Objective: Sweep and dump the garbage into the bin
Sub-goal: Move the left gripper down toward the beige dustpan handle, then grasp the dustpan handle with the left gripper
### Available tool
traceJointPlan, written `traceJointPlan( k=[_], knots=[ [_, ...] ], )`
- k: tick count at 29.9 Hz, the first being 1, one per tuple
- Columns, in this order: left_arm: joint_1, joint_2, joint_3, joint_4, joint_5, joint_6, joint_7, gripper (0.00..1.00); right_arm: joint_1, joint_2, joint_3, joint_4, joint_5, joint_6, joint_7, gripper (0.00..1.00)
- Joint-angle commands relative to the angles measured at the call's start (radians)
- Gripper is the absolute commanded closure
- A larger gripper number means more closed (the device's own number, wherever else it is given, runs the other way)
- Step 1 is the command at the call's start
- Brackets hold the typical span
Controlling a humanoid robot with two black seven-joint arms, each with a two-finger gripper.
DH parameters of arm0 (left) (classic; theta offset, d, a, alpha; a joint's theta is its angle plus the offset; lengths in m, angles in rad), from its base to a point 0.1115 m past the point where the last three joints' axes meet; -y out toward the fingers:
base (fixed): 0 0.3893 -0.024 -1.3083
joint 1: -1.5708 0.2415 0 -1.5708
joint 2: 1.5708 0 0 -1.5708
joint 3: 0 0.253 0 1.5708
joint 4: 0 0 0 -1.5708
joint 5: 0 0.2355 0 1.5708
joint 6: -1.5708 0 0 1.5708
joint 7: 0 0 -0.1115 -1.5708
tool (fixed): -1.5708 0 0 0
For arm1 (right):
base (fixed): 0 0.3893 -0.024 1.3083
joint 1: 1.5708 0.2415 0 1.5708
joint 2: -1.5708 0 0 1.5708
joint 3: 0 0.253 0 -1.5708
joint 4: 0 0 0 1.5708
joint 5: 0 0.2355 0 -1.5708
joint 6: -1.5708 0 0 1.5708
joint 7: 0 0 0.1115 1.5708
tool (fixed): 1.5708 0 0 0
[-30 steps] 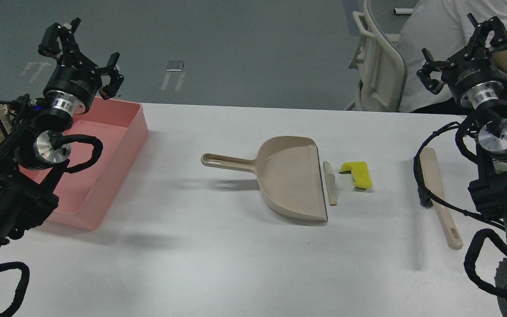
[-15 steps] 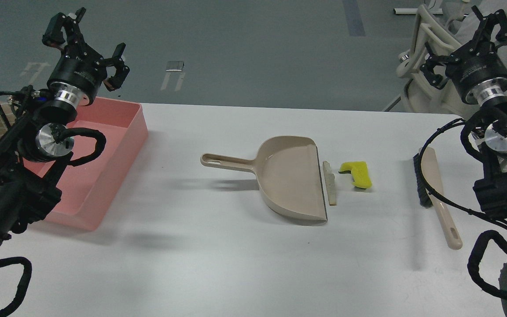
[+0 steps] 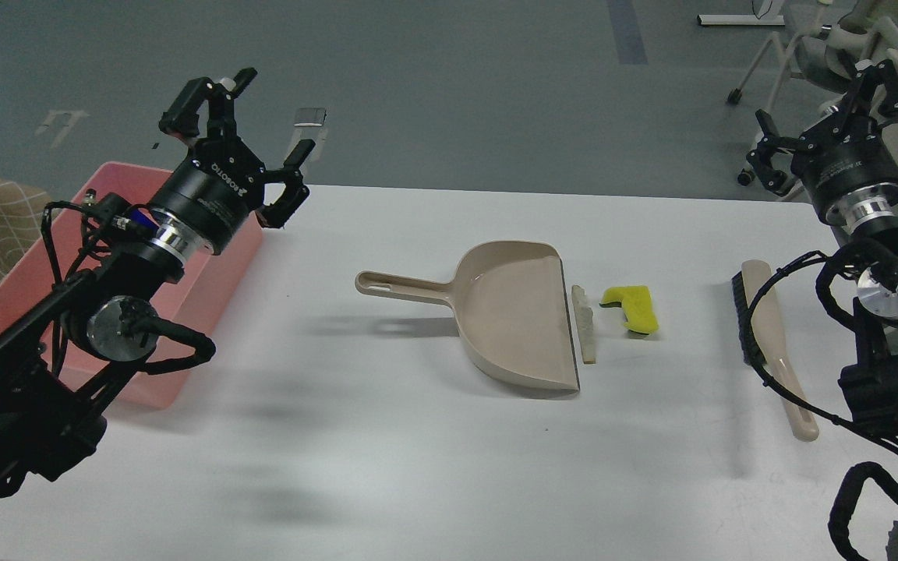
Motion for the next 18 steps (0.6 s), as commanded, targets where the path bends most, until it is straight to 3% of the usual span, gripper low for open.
traceJointPlan(
  k=[1, 7, 18],
  knots=[
    [-0.001, -0.015, 0.096, -0.011, 0.192, 0.024, -0.001, 0.05, -0.048, -0.003, 0.002, 0.053, 0.0, 0.0, 0.0, 0.0],
    [0.008, -0.072, 0.238, -0.02, 0.375, 0.055, -0.009, 0.08, -0.065, -0.04, 0.005, 0.065, 0.0, -0.001, 0.0, 0.0],
    [0.076, -0.073, 0.321, -0.018, 0.417, 0.055, -0.009, 0.09, -0.111, -0.051, 0.012, 0.107, 0.0, -0.003, 0.0, 0.0]
  ],
)
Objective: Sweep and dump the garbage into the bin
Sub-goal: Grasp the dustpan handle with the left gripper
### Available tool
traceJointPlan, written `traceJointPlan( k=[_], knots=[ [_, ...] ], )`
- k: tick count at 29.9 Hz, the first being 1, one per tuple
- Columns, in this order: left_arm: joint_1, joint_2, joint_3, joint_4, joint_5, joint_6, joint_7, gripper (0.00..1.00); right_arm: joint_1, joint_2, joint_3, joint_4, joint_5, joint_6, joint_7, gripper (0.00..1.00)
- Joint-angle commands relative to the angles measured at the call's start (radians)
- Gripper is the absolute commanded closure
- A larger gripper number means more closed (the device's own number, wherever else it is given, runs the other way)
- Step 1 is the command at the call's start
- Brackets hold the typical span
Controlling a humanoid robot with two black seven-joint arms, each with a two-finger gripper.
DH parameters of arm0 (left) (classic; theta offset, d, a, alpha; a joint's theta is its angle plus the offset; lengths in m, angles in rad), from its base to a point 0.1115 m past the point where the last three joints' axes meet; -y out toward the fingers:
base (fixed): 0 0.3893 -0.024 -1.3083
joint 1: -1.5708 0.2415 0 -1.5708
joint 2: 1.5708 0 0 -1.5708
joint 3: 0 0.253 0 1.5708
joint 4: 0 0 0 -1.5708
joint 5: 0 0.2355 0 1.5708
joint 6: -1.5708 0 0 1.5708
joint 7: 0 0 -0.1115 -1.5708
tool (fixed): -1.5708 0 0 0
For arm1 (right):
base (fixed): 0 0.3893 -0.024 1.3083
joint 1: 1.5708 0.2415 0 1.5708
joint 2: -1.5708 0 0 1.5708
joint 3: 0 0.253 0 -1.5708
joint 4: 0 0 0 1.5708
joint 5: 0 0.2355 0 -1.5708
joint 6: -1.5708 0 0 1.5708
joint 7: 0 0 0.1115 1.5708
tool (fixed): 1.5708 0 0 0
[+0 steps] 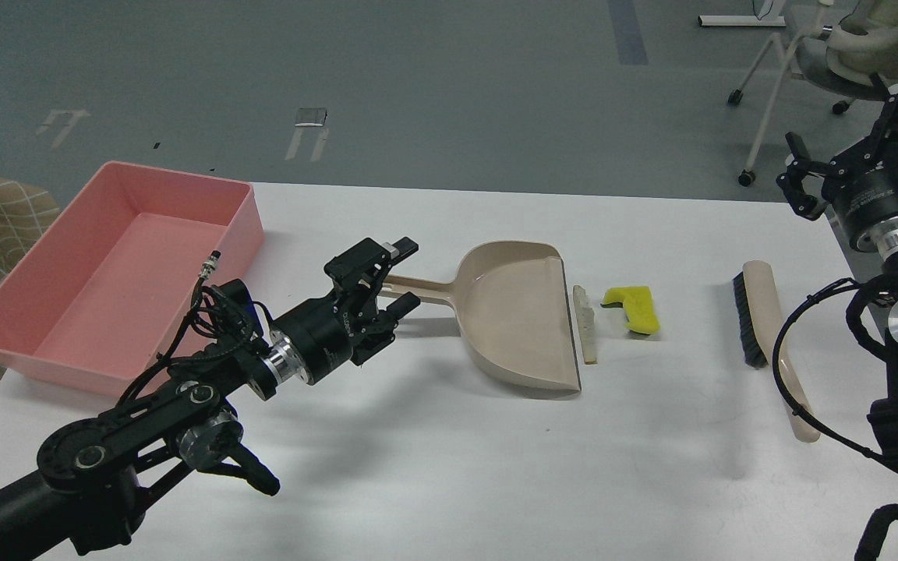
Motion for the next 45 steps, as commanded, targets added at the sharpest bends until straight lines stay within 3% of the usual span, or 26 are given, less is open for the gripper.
traceJointPlan(
  k=[1, 6, 15, 21, 26, 40, 42, 45],
  knots=[
    [0.003, -0.001, 0.063, 0.013, 0.011, 0.005, 0.0, 0.09, -0.009, 0.0, 0.001, 0.005, 0.0, -0.001, 0.0, 0.0],
    [0.005, -0.006, 0.062, 0.076, 0.017, 0.045, 0.0, 0.09, -0.009, 0.001, 0.001, 0.008, 0.0, -0.003, 0.0, 0.0],
    [-0.047, -0.063, 0.055, 0.228, 0.014, 0.047, -0.005, 0.09, -0.011, -0.008, 0.001, 0.008, 0.0, -0.005, 0.0, 0.0],
    [-0.07, -0.06, 0.054, 0.235, 0.009, 0.047, -0.011, 0.09, -0.022, -0.007, 0.001, 0.016, 0.0, -0.005, 0.0, 0.0],
    [-0.101, -0.061, 0.057, 0.295, 0.014, 0.045, -0.058, 0.19, -0.025, -0.007, 0.001, 0.016, 0.0, -0.005, 0.0, 0.0],
    [-0.113, -0.092, 0.071, 0.311, 0.015, 0.044, -0.061, 0.27, -0.026, -0.007, 0.001, 0.016, 0.0, -0.006, 0.0, 0.0],
    [-0.115, -0.096, 0.072, 0.312, 0.015, 0.044, -0.061, 0.32, -0.029, -0.007, 0.001, 0.016, 0.0, -0.006, 0.0, 0.0],
    [-0.119, -0.097, 0.072, 0.312, 0.015, 0.044, -0.063, 0.53, -0.031, -0.008, 0.001, 0.016, 0.0, -0.006, 0.0, 0.0]
  ],
)
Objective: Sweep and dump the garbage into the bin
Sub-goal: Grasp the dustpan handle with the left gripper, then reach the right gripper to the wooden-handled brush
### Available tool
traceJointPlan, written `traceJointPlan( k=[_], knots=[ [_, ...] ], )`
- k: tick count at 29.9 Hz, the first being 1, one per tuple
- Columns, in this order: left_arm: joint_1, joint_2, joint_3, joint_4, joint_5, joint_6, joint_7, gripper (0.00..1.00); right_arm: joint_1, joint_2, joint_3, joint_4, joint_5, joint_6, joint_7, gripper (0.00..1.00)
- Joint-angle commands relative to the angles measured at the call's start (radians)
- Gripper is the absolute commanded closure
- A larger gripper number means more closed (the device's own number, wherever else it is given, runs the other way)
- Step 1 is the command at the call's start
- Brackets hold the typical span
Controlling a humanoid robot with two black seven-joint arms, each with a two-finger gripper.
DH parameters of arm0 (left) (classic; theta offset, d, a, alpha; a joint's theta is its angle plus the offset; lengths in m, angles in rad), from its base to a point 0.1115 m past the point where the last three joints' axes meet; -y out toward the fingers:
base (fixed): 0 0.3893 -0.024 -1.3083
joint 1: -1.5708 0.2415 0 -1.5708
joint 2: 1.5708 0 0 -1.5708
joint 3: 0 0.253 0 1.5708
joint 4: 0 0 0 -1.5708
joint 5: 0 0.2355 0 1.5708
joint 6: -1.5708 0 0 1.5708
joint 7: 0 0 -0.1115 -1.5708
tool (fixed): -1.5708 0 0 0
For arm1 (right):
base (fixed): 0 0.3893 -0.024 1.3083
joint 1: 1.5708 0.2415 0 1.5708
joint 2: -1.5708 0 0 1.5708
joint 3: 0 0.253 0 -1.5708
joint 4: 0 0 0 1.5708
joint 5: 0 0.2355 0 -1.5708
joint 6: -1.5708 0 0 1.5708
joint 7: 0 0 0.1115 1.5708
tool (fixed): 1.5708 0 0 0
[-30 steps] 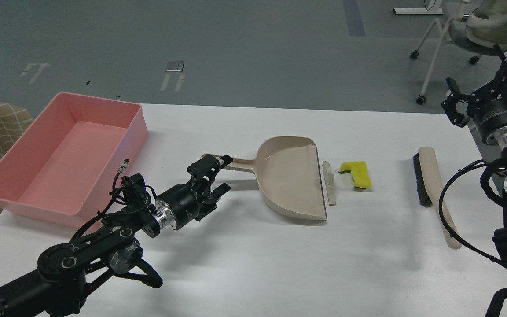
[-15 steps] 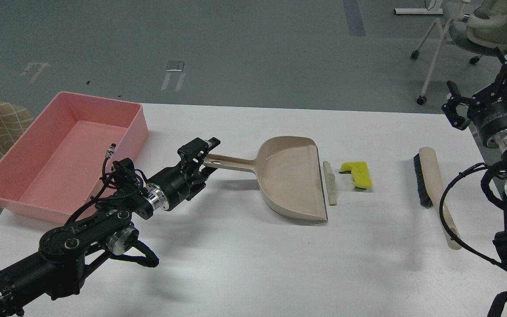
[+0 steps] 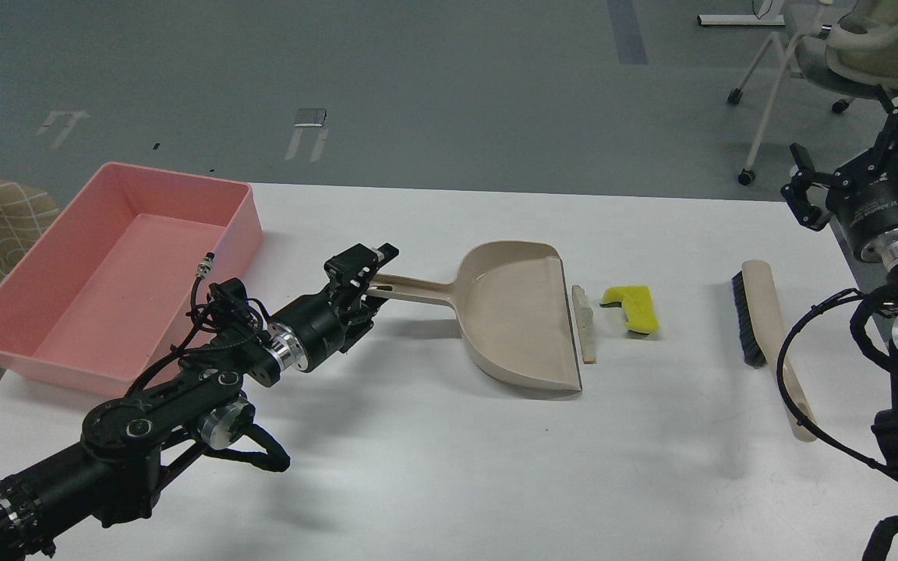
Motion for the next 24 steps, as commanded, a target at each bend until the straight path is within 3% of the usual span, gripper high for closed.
traceJointPlan(
  k=[1, 7, 15, 24],
  knots=[
    [-0.007, -0.001, 0.002, 0.001, 0.0, 0.0, -0.005, 0.58, -0.002, -0.002, 0.0, 0.0, 0.0, 0.0, 0.0, 0.0],
    [-0.004, -0.001, 0.007, 0.004, 0.002, 0.0, -0.023, 0.76, -0.004, 0.0, 0.0, 0.0, 0.0, 0.0, 0.0, 0.0],
    [-0.003, 0.006, 0.033, 0.005, 0.002, 0.002, -0.023, 0.88, -0.014, -0.002, 0.0, 0.008, 0.0, 0.0, 0.0, 0.0],
    [-0.013, 0.016, 0.033, -0.012, 0.017, 0.003, -0.026, 0.93, -0.047, -0.02, -0.012, 0.074, -0.04, -0.006, 0.0, 0.0]
  ],
)
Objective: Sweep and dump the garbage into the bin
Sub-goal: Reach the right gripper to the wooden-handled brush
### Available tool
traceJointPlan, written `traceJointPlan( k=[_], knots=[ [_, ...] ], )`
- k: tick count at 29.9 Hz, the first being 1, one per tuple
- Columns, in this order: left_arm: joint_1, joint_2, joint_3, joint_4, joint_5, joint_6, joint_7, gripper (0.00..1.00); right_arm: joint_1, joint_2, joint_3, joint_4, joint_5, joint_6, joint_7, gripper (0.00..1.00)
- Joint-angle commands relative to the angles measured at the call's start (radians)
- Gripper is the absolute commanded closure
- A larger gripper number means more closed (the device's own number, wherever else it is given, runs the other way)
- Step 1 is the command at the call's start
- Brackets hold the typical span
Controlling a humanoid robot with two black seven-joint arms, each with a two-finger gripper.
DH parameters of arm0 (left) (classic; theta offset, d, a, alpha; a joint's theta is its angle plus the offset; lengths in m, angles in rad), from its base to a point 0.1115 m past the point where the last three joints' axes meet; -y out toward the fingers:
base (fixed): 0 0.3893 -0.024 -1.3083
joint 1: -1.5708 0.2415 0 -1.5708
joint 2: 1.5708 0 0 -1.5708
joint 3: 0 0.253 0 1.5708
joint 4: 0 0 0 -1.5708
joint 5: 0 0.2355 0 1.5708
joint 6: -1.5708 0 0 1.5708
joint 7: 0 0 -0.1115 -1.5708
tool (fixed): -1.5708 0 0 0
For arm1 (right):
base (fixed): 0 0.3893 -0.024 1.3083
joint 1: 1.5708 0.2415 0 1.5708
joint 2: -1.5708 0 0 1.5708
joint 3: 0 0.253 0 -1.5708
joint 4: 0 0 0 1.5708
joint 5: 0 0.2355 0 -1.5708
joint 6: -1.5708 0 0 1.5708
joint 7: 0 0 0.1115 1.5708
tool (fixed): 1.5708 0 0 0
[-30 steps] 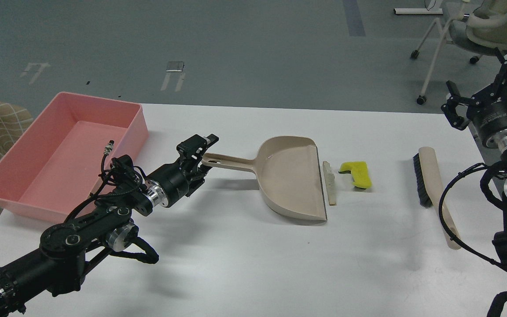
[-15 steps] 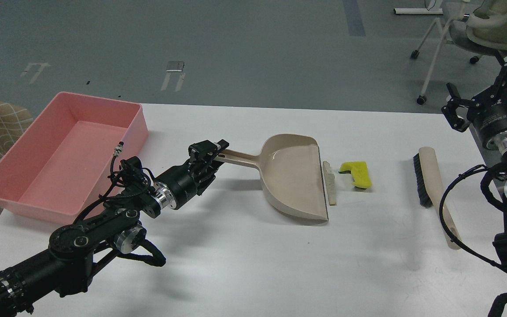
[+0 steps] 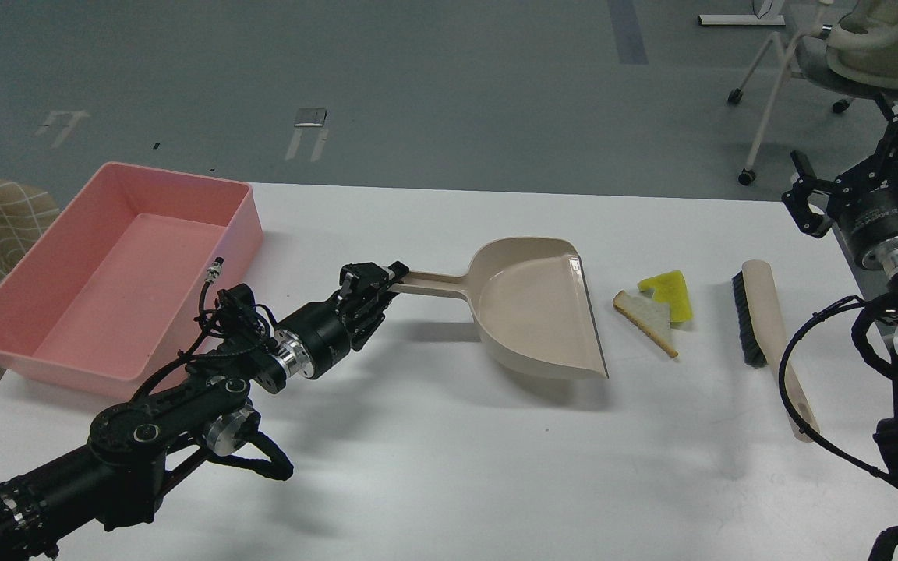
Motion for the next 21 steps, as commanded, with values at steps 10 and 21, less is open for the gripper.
traceJointPlan(
  k=[10, 21],
  knots=[
    [0.006, 0.035, -0.002, -0.005, 0.082, 0.011, -0.029, 0.93, -0.173, -0.275, -0.174, 0.235, -0.64, -0.028, 0.0, 0.0],
    [0.003, 0.029, -0.003, 0.008, 0.083, 0.029, -0.045, 0.93, -0.28, -0.601, -0.406, 0.468, -0.695, 0.051, 0.0, 0.12]
  ],
)
